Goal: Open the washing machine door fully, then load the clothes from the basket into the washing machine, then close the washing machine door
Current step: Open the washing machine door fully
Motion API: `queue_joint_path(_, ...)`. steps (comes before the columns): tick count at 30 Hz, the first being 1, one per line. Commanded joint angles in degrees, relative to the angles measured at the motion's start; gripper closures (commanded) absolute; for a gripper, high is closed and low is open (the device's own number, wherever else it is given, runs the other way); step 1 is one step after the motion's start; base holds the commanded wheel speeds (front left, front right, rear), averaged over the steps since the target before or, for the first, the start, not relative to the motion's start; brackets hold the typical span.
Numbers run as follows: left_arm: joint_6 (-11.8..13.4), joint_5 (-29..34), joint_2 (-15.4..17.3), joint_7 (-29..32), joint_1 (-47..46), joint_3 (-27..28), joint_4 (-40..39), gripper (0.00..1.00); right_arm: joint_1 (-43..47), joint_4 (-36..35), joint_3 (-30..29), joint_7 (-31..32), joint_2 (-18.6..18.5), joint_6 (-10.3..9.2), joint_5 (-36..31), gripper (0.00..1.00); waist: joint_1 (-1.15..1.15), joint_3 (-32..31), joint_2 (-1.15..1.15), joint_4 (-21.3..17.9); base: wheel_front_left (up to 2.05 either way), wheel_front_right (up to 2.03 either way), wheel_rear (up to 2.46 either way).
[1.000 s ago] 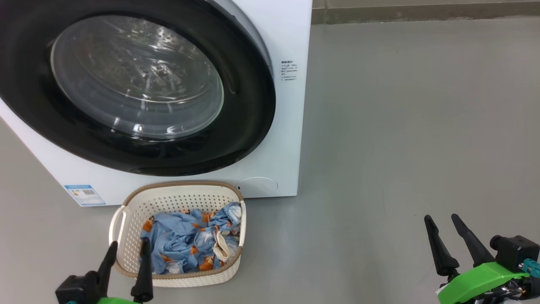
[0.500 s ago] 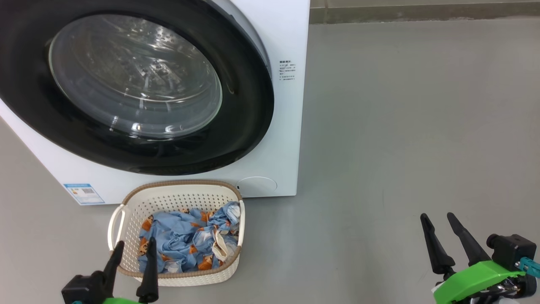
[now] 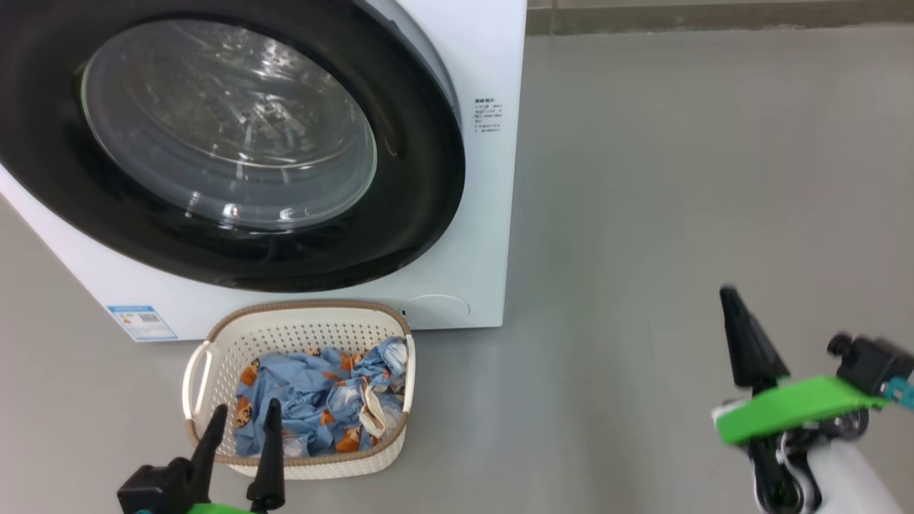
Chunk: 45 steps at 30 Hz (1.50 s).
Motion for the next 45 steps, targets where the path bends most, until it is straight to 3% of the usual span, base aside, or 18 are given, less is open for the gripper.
queue_joint_path(1,-0.09,-0.26,0.46,-0.38,-0.74,1.61,-1.80,0.00,-2.61,-1.80,1.25,-0.69,-0.30,0.09,1.01,1.00,0.00,0.30,0.00,0.06,0.00,0.00,0.00)
queue_joint_path(10,-0.09,-0.18,0.21,-0.38,-2.73,0.95,-3.10,0.00,-11.15,-1.58,0.76,-0.69,-0.74,0.09,13.07,1.00,0.00,2.87,0.00,1.42,0.00,0.00,0.00)
queue_joint_path(19,-0.09,-0.49,0.06,-0.38,-6.11,-0.56,-3.80,0.00,-19.45,-2.27,0.41,-0.69,-3.48,0.09,24.19,1.00,0.00,6.58,0.00,4.18,0.00,0.00,0.00)
queue_joint_path(25,-0.09,-0.76,0.01,-0.38,-8.18,-1.19,-3.79,0.00,-24.76,-2.04,4.17,-0.29,-6.24,0.09,35.29,1.00,0.00,9.05,0.00,5.68,0.00,0.00,0.00)
queue_joint_path(29,-0.09,-1.55,0.00,-0.38,-9.95,-2.24,-3.77,0.00,-28.88,-0.75,6.87,4.84,-9.34,0.09,44.02,1.00,0.00,11.15,0.00,7.29,0.00,0.00,0.00)
queue_joint_path(34,-0.09,-2.19,-0.01,-0.38,-11.24,-2.87,-3.83,0.00,-31.81,0.39,7.39,10.23,-11.18,0.09,48.89,1.00,0.00,12.77,0.00,8.41,0.00,0.00,0.00)
queue_joint_path(45,-0.09,-3.22,-0.01,-0.38,-13.17,-4.41,-3.99,0.00,-39.29,5.70,6.67,31.06,-13.06,0.09,57.65,1.00,0.00,16.08,0.00,10.64,0.00,0.00,0.00)
